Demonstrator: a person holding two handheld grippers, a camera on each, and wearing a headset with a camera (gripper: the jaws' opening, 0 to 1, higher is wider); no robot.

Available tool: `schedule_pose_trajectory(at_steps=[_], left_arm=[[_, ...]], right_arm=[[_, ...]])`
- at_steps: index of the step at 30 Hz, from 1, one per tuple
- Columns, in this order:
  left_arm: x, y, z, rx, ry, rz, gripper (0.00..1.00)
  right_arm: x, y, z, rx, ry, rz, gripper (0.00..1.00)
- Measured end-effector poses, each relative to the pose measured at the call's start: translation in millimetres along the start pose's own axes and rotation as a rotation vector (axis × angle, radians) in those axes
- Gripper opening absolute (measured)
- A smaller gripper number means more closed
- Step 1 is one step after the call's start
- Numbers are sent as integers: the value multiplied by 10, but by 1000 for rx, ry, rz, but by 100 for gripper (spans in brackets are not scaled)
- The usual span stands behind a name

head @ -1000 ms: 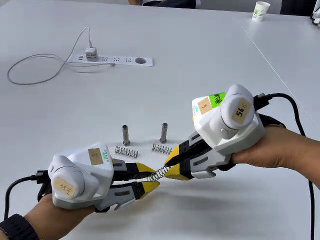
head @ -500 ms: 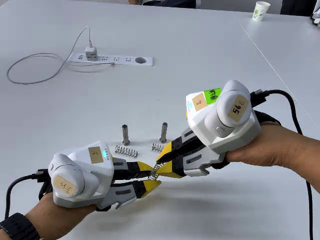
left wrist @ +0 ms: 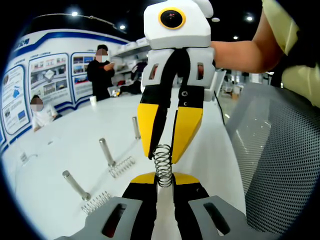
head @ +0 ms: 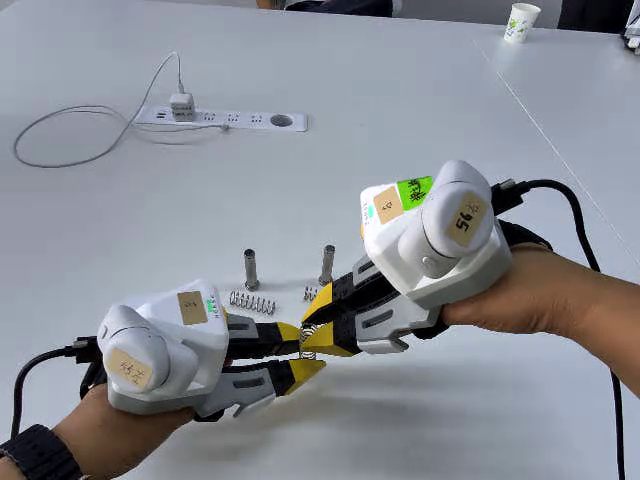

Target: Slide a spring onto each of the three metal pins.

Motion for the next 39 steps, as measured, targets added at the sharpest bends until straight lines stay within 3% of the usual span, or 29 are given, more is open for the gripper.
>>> schedule_pose_trajectory(at_steps=[16, 28, 39], left_arm=[[-30, -32, 84, 9, 13, 39, 24], [-127, -151, 305, 6, 82, 90, 36], [-260, -245, 500, 13, 168, 142, 43]], right_arm=[[43, -58, 107, -6, -27, -15, 11], [70, -175, 259, -15, -68, -40, 11], [129, -291, 484, -9, -136, -86, 11]])
Point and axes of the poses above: the centre of the closed fingertips' face, and the gripper's own axes: z roughly backward along the fingers, x roughly to its right, y roughly out of its top, the point moved 10 cm from there along z, roughly backward along the fingers, and after that the axes turned 4 degrees about y, right-handed, at the moved point
